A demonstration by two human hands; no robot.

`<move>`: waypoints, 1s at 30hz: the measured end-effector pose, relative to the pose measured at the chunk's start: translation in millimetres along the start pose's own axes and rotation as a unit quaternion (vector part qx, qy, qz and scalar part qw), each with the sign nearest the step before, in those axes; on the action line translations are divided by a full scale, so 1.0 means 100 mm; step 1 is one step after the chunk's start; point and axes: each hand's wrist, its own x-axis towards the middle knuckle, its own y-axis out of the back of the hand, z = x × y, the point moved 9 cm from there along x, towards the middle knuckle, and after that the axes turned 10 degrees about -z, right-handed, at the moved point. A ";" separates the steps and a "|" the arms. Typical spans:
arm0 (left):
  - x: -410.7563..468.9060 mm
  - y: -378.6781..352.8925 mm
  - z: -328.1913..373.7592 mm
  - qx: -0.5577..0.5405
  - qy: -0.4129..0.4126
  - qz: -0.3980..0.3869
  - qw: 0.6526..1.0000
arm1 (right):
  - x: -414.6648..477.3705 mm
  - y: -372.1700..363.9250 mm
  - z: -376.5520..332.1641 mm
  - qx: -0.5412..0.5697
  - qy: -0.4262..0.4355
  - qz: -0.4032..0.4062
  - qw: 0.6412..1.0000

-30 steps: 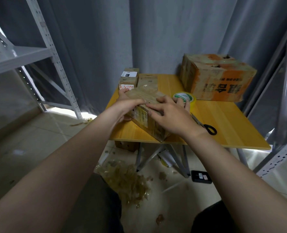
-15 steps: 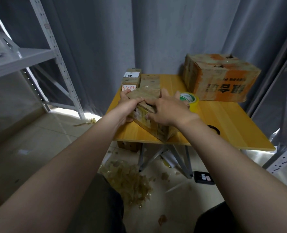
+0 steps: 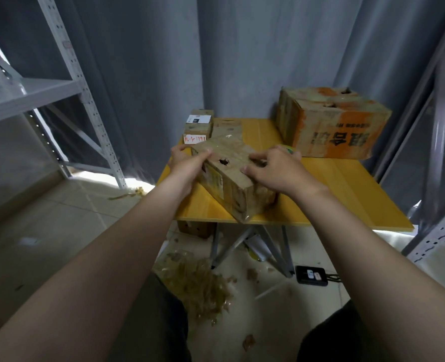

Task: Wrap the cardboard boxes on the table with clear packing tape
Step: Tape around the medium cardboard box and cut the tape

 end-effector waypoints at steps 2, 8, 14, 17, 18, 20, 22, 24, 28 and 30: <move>-0.06 0.01 0.20 0.075 -0.019 -0.002 0.997 | -0.04 0.03 0.01 0.037 -0.014 -0.012 0.999; -0.46 -0.41 0.68 0.408 -0.108 -0.138 0.896 | -0.08 0.01 -0.10 0.210 0.007 -0.002 0.978; -0.48 -0.56 0.35 0.601 -0.001 -0.214 0.770 | 0.04 0.22 0.47 0.173 -0.060 0.111 0.977; -0.37 -0.50 0.40 0.601 0.021 -0.183 0.778 | 0.19 0.14 0.68 0.118 -0.095 0.066 0.986; -0.34 -0.50 0.43 0.607 0.026 -0.172 0.775 | 0.26 0.09 0.74 0.093 -0.105 0.046 0.989; -0.28 -0.52 0.48 0.615 0.033 -0.155 0.773 | 0.42 -0.02 0.86 0.059 -0.128 0.009 0.990; -0.18 -0.53 0.50 0.620 0.034 -0.146 0.770 | 0.62 -0.14 0.97 0.043 -0.151 -0.020 0.987; -0.07 -0.52 0.50 0.628 0.036 -0.140 0.764 | 0.77 -0.19 1.06 0.020 -0.168 -0.027 0.985; 0.08 -0.55 0.51 0.640 0.022 -0.148 0.753 | 0.92 -0.10 1.17 0.069 -0.164 0.044 0.983; 0.13 -0.57 0.52 0.643 0.006 -0.151 0.751 | 0.92 -0.01 1.19 0.163 -0.153 0.097 0.970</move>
